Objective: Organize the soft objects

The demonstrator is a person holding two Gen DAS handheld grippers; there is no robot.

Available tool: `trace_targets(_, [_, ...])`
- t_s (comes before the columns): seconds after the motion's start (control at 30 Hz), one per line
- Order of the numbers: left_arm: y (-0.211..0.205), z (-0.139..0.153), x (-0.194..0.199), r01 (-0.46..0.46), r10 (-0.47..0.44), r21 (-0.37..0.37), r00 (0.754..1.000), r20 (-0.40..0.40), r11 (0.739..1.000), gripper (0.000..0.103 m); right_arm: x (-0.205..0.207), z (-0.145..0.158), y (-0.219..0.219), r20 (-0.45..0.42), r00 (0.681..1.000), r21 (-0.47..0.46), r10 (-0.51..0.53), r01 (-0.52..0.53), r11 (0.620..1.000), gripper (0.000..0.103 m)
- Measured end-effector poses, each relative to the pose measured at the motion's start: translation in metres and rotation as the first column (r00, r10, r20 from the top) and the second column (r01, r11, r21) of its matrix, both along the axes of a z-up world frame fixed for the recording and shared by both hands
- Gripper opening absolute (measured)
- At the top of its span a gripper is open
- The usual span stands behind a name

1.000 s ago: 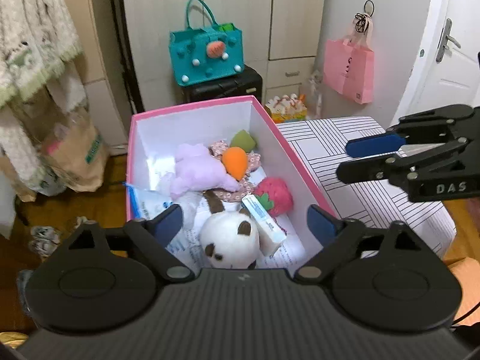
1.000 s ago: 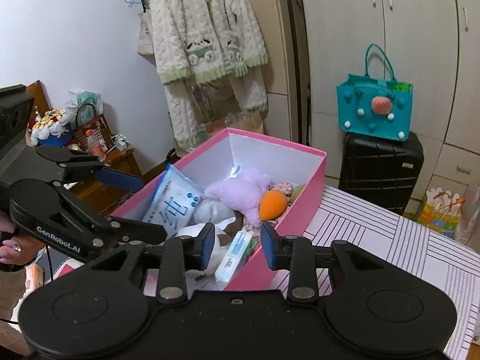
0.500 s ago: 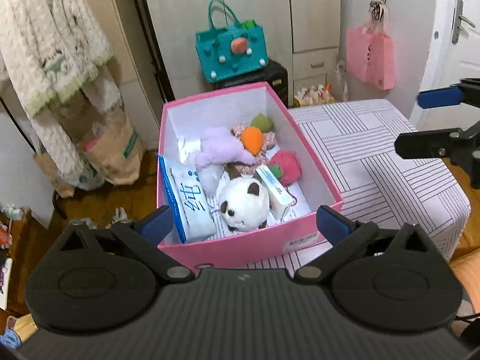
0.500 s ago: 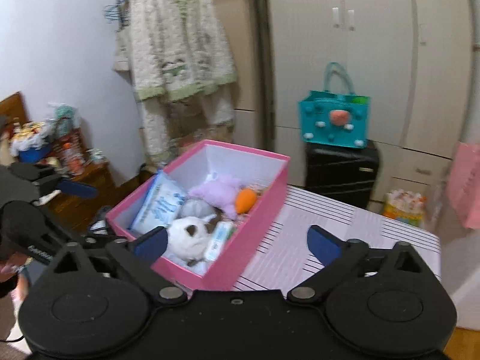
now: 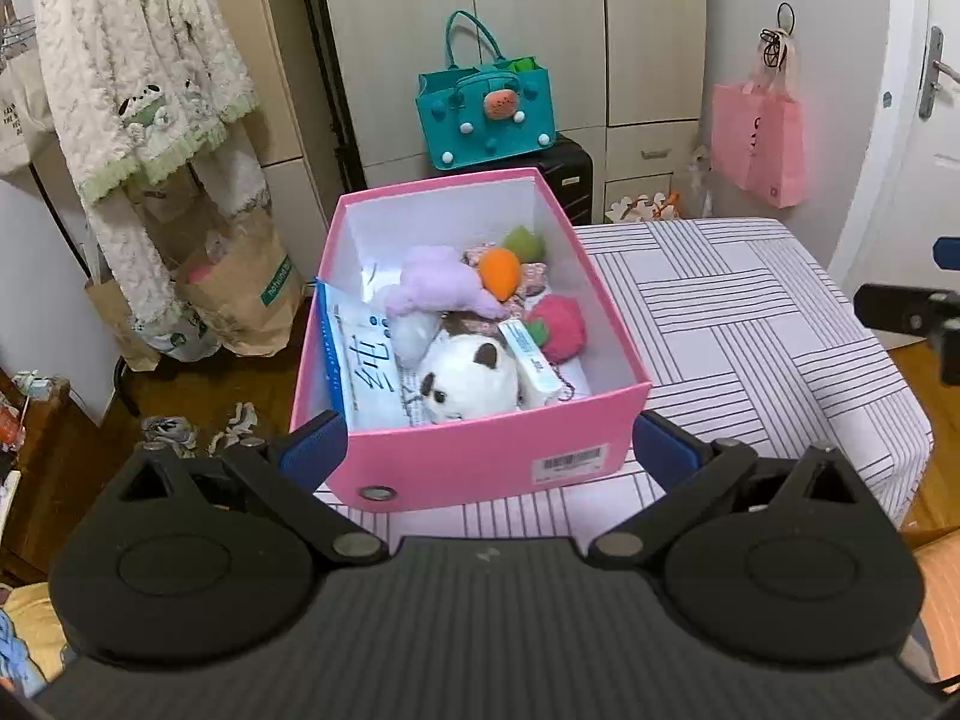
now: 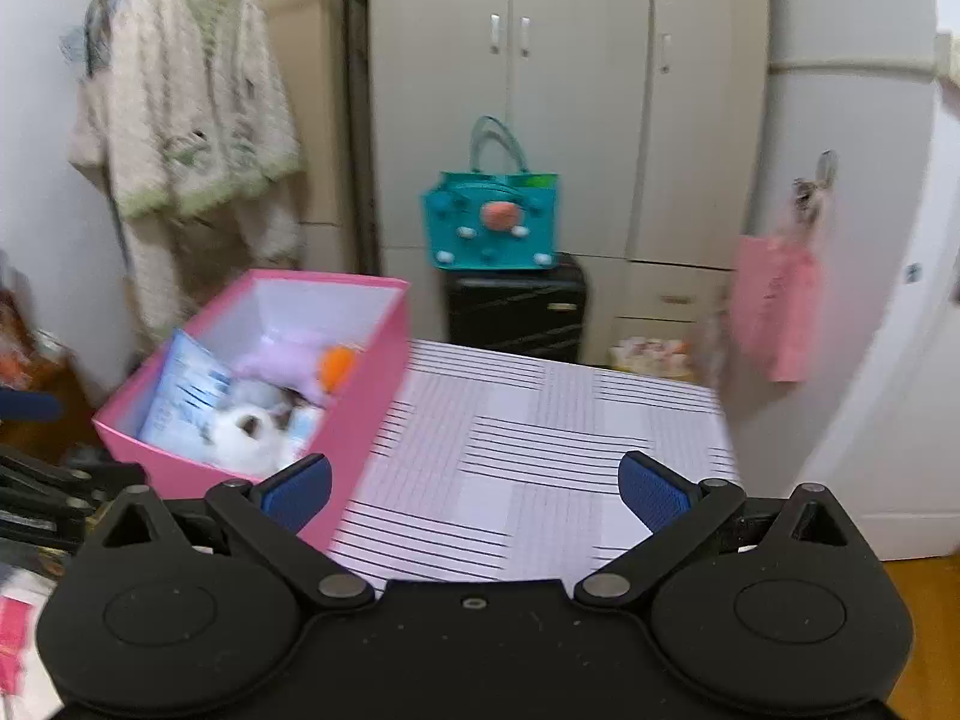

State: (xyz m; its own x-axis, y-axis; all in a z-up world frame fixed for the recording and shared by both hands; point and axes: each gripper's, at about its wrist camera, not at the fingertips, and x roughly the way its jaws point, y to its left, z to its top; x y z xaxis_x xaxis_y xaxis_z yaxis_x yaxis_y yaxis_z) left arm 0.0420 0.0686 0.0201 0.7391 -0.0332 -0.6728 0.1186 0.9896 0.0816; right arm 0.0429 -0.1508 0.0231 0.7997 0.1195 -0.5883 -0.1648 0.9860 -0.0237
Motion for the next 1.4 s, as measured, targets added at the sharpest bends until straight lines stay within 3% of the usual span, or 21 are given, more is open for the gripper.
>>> trace_targets(0.17, [-0.008,-0.005,-0.004,-0.018,0.018,-0.004,1.0,0.011,1.0,0.103,-0.008,-0.003,-0.004,-0.021,1.0,0.06,0.006,-0.005,0.998,0.103])
trace_targets(0.27, [-0.005,-0.008,-0.005,-0.024,0.023,-0.059,1.0,-0.015,0.998,0.103,-0.016,-0.003,0.0,-0.011,1.0,0.04,0.021,-0.021,0.999,0.103])
trace_targets(0.5, [0.003,-0.018,-0.003,-0.072,0.069,-0.112,0.997,-0.036,0.991,0.103,-0.027,0.0,0.013,-0.017,1.0,0.022,0.023,-0.022,1.0,0.103])
trace_targets(0.93, [0.0,-0.02,-0.016,-0.088,0.089,-0.091,0.996,0.001,0.992,0.103,-0.04,-0.004,0.009,-0.011,1.0,-0.003,-0.013,0.013,1.0,0.103])
trace_targets(1.27, [-0.01,-0.017,-0.03,-0.083,0.089,-0.075,0.993,0.074,0.994,0.103,-0.048,-0.004,0.004,0.004,0.999,-0.019,-0.038,0.038,0.999,0.103])
trace_targets(1.4, [-0.014,-0.025,-0.027,-0.071,0.076,-0.075,0.995,0.064,0.995,0.103,-0.05,-0.007,0.003,0.017,1.0,-0.021,-0.018,0.018,1.0,0.103])
